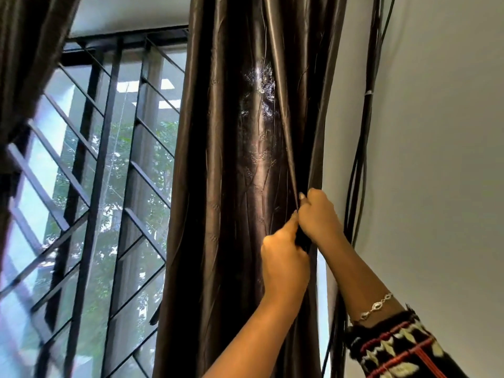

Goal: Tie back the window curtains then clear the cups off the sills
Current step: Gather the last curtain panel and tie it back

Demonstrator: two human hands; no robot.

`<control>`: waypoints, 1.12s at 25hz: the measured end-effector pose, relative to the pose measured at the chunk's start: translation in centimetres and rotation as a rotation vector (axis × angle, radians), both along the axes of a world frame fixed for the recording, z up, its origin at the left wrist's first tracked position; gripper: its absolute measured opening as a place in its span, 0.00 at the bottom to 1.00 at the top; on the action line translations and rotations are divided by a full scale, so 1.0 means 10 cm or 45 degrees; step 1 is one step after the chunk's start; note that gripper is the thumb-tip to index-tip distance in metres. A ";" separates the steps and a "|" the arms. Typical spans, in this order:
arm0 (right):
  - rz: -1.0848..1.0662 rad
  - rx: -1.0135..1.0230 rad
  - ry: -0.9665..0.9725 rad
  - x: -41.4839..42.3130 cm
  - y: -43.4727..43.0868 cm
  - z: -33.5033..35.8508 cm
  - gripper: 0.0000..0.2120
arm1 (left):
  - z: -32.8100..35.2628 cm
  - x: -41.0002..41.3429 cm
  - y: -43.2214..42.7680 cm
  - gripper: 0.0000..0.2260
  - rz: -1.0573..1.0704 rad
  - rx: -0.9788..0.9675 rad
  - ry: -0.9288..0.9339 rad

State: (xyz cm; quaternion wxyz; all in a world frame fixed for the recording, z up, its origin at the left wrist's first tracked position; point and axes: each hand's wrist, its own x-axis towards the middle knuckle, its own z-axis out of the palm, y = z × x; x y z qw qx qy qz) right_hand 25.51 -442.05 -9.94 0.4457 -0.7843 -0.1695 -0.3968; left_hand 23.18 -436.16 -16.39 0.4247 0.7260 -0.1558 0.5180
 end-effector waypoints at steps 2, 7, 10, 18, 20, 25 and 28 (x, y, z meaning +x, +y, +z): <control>0.146 0.081 0.000 0.03 0.03 0.01 0.17 | 0.00 0.02 0.00 0.28 0.040 0.015 0.010; 0.255 0.008 0.082 0.02 0.06 -0.01 0.19 | 0.00 0.02 0.04 0.17 0.049 0.080 0.062; 0.080 -0.045 0.016 0.05 0.08 -0.03 0.17 | -0.11 0.01 0.11 0.18 0.142 0.154 0.047; -0.113 -0.135 -0.118 0.01 0.08 -0.10 0.09 | -0.16 -0.07 0.70 0.23 0.695 -0.072 -0.467; -0.102 -0.127 -0.117 0.01 0.09 -0.10 0.09 | -0.11 -0.11 0.77 0.26 0.521 -0.163 -0.284; -0.065 -0.105 -0.099 0.05 0.10 -0.12 0.18 | -0.19 -0.01 0.65 0.25 0.360 -0.166 -0.023; -0.039 -0.098 -0.077 0.10 0.11 -0.15 0.16 | -0.29 0.08 0.40 0.28 0.259 -0.092 0.030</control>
